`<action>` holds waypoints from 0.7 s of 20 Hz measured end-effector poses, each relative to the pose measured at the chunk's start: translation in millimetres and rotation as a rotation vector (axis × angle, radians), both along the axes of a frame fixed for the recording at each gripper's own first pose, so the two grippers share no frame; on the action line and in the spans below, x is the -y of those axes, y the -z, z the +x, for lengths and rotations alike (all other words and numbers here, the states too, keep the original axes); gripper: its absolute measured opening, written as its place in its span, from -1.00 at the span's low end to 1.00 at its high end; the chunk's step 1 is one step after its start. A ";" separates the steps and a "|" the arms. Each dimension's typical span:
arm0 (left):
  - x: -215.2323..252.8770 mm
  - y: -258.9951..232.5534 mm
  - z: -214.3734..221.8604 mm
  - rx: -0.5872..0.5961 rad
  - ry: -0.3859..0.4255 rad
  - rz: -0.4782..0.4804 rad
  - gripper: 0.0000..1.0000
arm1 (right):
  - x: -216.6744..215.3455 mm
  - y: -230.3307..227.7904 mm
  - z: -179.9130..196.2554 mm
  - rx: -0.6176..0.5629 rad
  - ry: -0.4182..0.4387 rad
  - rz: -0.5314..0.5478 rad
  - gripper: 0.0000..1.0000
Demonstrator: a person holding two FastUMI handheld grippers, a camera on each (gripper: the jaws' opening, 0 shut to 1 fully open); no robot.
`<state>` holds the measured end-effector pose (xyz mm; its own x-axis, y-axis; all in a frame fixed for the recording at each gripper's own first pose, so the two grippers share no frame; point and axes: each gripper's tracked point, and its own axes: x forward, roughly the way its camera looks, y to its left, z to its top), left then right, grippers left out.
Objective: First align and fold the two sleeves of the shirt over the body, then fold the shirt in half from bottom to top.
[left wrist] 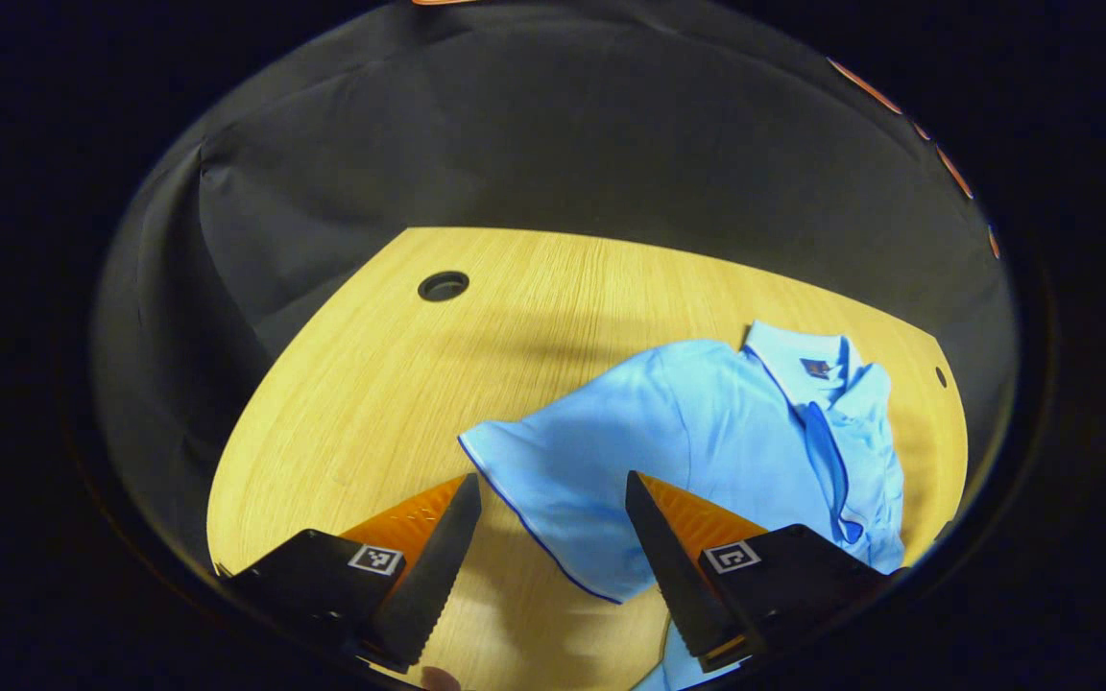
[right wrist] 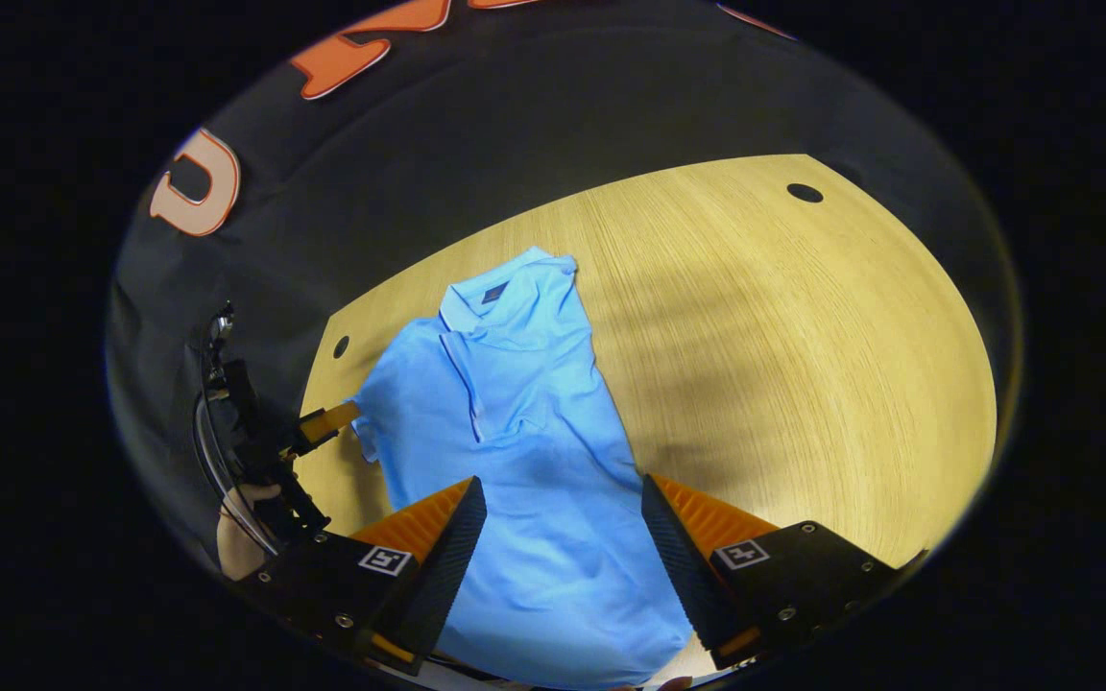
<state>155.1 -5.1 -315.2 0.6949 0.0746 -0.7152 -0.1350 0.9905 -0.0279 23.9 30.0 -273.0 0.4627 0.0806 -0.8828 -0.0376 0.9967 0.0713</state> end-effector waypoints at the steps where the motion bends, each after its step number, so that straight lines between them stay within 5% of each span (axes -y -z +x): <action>1: -1.5 3.5 0.5 -0.009 -0.010 0.003 0.96 | 3.4 -1.7 -0.5 -0.001 0.002 0.003 0.97; 11: -2.6 21.0 2.5 -0.050 -0.012 0.013 0.92 | -3.8 -0.5 2.7 -0.013 0.010 0.057 0.97; 14: 3.7 19.3 2.6 -0.050 0.030 0.010 0.51 | -5.5 0.1 0.9 -0.017 0.007 0.060 0.97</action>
<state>157.7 -8.8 -334.5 0.6603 0.0617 -0.7484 -0.1061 0.9943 -0.0117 24.8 35.5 -273.1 0.4482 0.1309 -0.8843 -0.0290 0.9908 0.1320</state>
